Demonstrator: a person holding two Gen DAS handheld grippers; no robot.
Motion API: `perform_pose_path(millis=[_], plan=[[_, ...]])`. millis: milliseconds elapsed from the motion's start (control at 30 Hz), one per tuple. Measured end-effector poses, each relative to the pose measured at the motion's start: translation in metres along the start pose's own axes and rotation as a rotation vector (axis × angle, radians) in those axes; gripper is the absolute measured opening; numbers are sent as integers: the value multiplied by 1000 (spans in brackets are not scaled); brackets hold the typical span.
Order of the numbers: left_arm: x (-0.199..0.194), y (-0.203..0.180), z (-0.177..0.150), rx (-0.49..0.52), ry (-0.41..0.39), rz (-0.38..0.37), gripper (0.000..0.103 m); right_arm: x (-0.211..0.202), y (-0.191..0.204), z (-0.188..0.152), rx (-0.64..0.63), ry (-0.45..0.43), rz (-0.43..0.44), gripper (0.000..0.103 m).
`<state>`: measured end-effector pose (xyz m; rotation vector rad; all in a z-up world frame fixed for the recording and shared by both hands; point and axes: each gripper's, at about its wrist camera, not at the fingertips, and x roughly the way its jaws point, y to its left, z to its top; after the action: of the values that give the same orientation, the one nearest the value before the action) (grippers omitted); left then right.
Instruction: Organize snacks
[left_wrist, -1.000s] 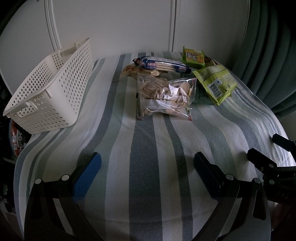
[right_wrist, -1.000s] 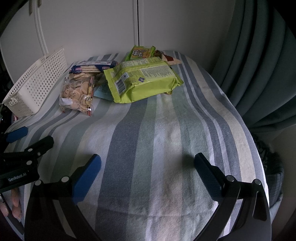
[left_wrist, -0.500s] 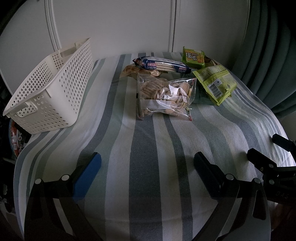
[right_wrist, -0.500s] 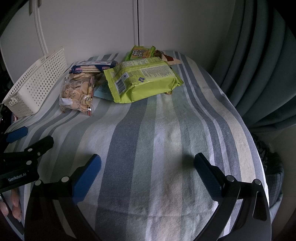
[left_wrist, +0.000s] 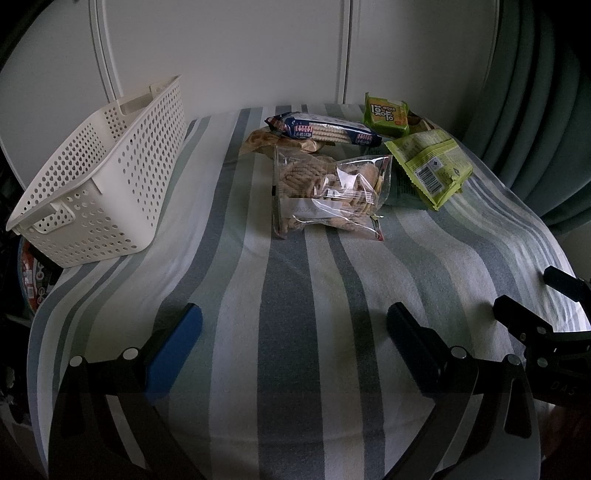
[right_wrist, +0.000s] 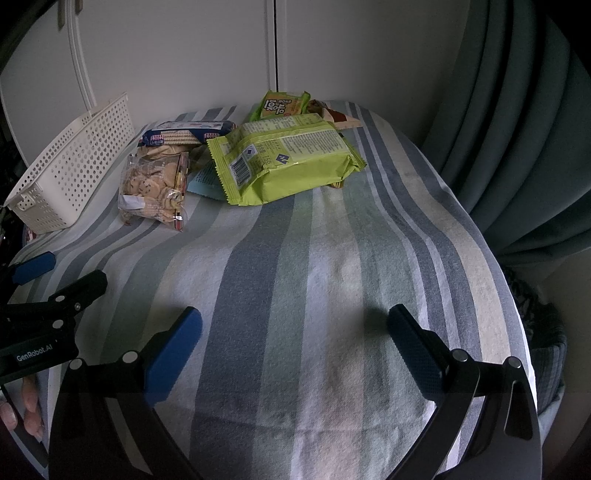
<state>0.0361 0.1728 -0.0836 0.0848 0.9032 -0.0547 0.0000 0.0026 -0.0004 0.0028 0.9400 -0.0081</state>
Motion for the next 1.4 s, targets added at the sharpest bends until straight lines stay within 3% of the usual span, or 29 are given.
perform_pose_path(millis=[867, 1100, 1400], plan=[[3, -4, 2, 13, 13, -4, 101, 0, -3, 4, 4, 15, -8, 98], [-2, -6, 6, 46, -22, 42, 101, 2, -2, 12, 21, 11, 1, 98], [-3, 7, 24, 21, -38, 40, 101, 1, -6, 28, 58, -17, 43, 98]])
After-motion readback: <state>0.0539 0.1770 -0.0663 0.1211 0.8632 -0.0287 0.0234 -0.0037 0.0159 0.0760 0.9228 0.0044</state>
